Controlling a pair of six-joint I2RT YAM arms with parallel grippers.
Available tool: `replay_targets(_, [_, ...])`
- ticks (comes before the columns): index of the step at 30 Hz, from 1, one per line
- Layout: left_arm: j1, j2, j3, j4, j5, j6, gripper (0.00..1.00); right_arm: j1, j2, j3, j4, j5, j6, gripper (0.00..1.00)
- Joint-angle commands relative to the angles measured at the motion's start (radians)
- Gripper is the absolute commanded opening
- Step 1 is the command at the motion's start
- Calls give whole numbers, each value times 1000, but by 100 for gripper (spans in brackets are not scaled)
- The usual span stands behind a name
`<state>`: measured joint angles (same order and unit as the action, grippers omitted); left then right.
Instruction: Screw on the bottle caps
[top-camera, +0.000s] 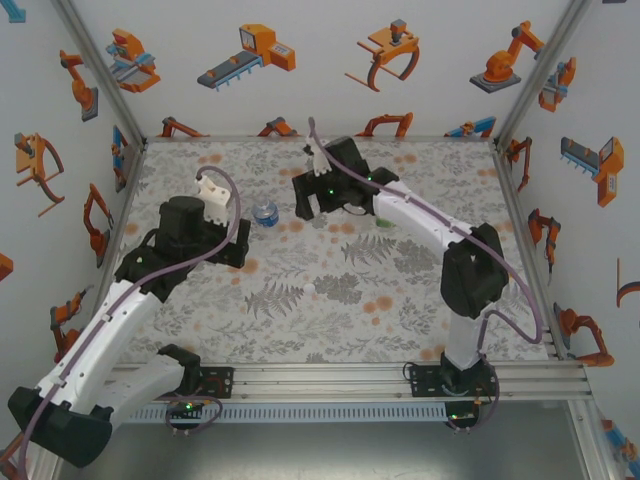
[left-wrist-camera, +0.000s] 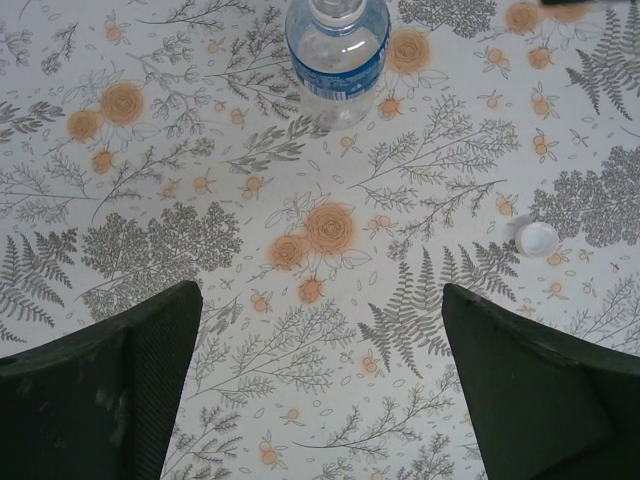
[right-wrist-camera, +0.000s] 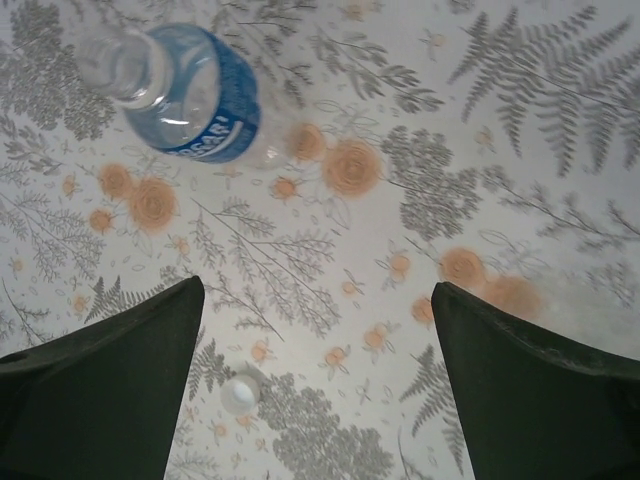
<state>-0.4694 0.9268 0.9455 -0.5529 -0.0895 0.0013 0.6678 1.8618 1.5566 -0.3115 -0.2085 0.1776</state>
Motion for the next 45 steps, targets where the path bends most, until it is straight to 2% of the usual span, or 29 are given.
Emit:
replay_targets(1, [4,-24,-11,24,-29,18,97,33,-56,-129,378,8,-57,83])
replay_targets(4, [3,-47,-35,40,-63,2,97,66,-43,-234,603,-17,-74,83])
replay_targets(8, [3,-66,-48,56,-39,-1,97,100,28,-249,744,-26,-88,84])
replay_targets(22, [5,-74,-40,65,-36,-43,97,145,304,-19,810,-5,-88,87])
replay_targets(29, [5,-77,-3,32,-14,-141,97,155,360,20,798,-15,-89,77])
replay_targets(33, [4,-74,6,13,47,-164,97,161,342,1,798,-11,-87,69])
replay_targets(41, [3,-81,24,13,61,-206,97,161,223,-81,769,-6,-92,54])
replay_targets(45, [4,-95,10,50,148,-186,97,159,121,-143,728,-18,-93,48])
